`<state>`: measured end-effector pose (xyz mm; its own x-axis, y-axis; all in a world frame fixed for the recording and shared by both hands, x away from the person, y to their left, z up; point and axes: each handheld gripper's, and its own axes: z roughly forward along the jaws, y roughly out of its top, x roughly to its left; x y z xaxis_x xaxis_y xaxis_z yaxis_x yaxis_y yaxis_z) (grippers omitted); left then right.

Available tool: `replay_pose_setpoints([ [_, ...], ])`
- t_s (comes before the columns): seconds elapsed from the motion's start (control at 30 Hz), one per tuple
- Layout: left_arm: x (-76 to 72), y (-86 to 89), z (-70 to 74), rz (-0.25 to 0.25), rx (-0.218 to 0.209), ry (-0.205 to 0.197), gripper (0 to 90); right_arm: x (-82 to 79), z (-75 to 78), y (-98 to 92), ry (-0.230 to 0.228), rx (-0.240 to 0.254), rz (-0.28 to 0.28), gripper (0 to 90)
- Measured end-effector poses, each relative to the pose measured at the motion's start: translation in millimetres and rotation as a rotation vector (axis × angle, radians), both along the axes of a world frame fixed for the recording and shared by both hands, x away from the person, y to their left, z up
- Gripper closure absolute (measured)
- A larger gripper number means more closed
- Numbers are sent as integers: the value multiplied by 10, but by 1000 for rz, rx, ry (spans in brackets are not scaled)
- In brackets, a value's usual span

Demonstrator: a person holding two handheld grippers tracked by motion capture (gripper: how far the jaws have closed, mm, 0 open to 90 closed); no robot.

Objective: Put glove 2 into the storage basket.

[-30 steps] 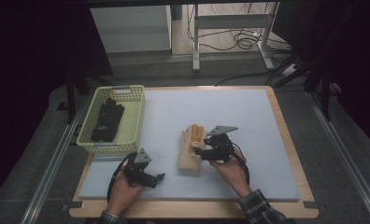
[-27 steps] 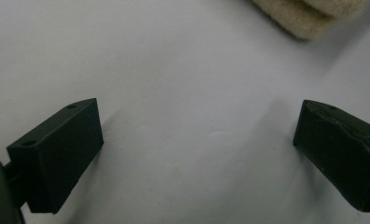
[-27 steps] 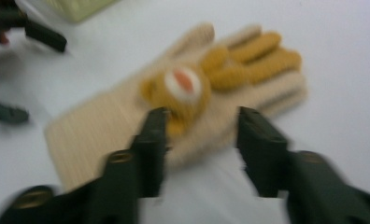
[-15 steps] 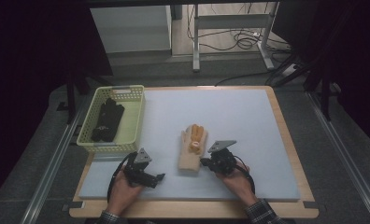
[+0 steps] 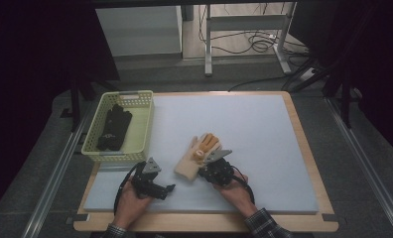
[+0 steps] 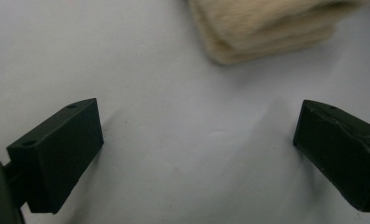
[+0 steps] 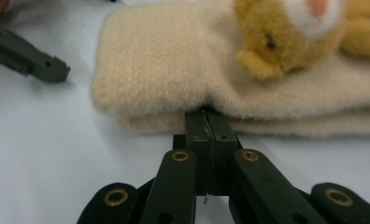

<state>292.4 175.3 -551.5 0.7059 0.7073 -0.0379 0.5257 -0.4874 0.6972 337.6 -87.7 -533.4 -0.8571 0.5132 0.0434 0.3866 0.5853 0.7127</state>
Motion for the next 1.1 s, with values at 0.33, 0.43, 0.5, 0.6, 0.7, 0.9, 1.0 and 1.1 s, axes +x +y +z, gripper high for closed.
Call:
replay_pose_setpoints([
  [0.33,0,0,0,0,0,0,16,44,-14,147,-25,-6,0,872],
  [0.43,0,0,0,0,0,0,16,31,-7,139,-28,-10,-1,843],
  [0.5,0,0,0,0,0,0,17,15,10,114,-47,-26,-3,816],
  [0.6,-1,-3,0,0,3,-1,16,-14,41,32,-60,-21,-16,776],
  [0.7,-1,-4,0,0,4,0,15,-18,69,-100,-67,-20,-39,727],
  [0.9,3,-6,2,0,7,4,15,2,121,-455,-73,3,-118,612],
  [1.0,4,-6,2,0,8,4,15,11,135,-627,-81,-2,-160,542],
  [1.1,7,-4,2,0,4,6,15,27,135,-792,-95,-19,-203,481],
])
